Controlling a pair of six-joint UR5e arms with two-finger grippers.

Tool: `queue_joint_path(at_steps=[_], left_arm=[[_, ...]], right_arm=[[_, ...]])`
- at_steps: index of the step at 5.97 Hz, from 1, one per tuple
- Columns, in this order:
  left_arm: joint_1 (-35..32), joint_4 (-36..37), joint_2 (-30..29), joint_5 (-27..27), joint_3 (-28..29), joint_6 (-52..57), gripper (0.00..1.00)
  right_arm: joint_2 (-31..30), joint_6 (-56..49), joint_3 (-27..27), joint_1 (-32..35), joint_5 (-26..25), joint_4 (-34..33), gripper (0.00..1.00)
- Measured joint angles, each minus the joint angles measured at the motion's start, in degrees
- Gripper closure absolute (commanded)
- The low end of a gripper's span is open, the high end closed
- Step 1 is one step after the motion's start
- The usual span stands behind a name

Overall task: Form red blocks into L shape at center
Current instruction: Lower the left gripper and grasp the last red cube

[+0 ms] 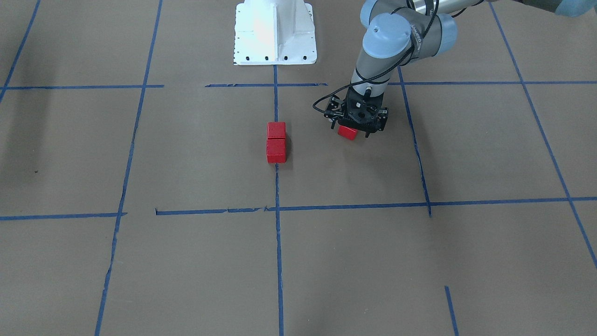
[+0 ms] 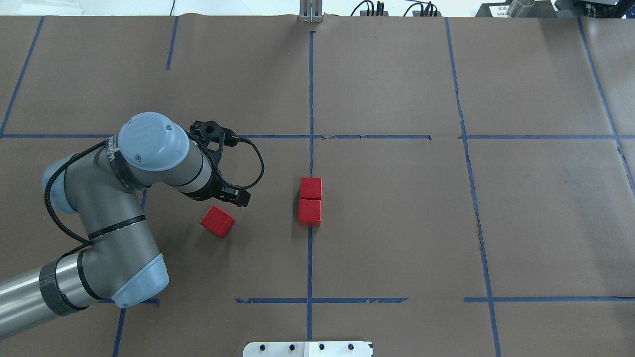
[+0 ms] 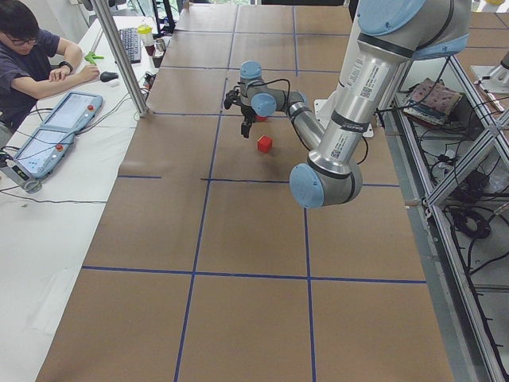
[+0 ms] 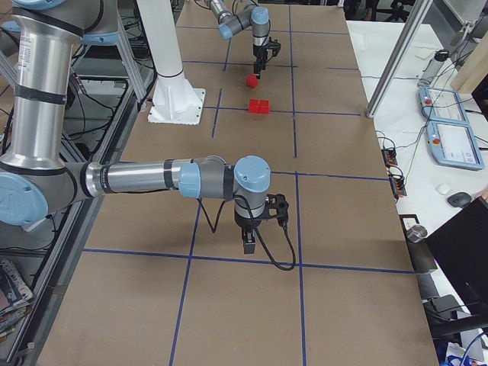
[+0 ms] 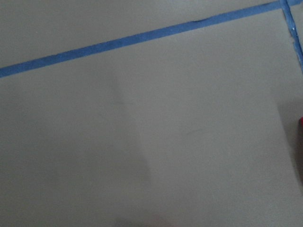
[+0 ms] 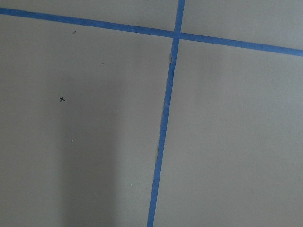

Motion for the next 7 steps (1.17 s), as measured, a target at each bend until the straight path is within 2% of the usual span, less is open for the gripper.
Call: queue_joint_path(at_steps=[5, 6, 7], left_arm=[[3.46, -0.06, 1.38, 0.52, 0.08, -0.23, 0.00], [4.04, -0.09, 1.44, 0.54, 0.26, -0.22, 0.06], [4.46, -0.12, 1.45, 0.51, 0.67, -0.18, 0.17]], right_arm=[[0.00, 0.00, -0.02, 0.02, -0.06, -0.05, 0.00], [0.00, 0.00, -0.02, 0.01, -0.08, -0.07, 0.00], [0.00, 0.00, -0.06, 0.02, -0.11, -0.08, 0.00]])
